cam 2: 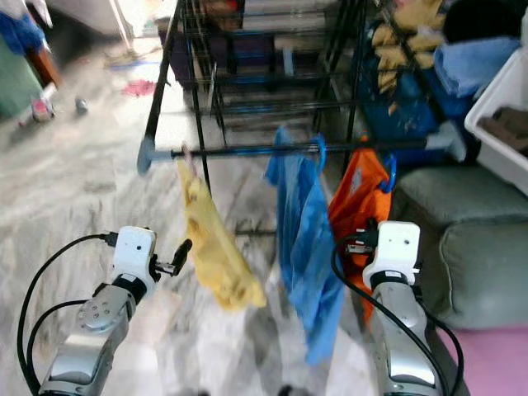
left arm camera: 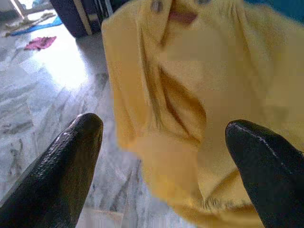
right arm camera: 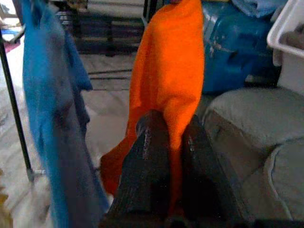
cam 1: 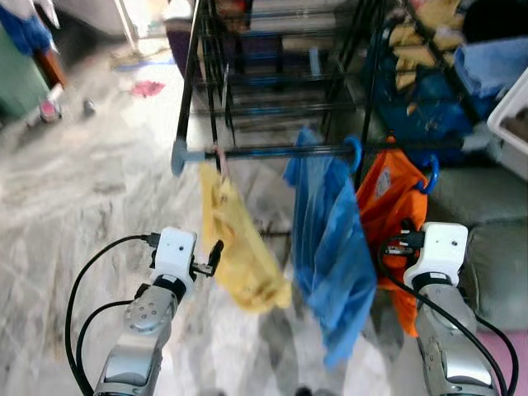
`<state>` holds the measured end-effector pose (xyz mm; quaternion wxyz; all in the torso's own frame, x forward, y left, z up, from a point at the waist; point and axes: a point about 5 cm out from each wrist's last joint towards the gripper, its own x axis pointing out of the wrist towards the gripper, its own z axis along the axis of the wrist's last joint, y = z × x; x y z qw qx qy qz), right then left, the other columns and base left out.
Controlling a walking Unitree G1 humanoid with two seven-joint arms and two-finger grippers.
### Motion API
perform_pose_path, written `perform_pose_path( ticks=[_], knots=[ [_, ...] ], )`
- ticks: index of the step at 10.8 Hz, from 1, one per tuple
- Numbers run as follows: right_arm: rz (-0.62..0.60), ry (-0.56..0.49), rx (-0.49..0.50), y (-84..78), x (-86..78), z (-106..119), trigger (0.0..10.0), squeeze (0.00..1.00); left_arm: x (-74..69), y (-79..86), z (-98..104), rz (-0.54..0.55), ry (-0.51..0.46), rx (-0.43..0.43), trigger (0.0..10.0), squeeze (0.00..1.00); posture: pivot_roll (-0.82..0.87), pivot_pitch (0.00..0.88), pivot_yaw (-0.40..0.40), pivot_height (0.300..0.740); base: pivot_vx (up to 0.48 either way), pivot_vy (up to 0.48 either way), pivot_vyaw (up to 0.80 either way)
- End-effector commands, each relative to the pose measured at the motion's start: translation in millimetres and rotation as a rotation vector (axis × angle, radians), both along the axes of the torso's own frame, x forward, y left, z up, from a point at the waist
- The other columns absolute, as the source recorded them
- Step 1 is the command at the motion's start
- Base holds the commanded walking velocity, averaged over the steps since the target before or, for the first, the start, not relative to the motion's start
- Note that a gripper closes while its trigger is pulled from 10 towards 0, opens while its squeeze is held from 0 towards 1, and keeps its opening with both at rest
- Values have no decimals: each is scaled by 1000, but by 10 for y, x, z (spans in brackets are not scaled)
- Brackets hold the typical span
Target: Hang hanger
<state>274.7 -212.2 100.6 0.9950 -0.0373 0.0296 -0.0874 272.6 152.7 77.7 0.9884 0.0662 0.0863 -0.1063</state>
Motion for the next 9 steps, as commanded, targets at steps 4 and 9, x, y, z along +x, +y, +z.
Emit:
perform_pose_path(
  ticks=[4,9],
  knots=[
    [8,-30,0,28,23,85,10000,0,8,34,-27,12,16,21,10000,0,-64,76,20,740,-362,0,0],
    [35,9,67,-37,-9,101,10000,0,-137,125,-95,-106,49,63,10000,0,-45,0,19,740,-307,0,0]
  ],
)
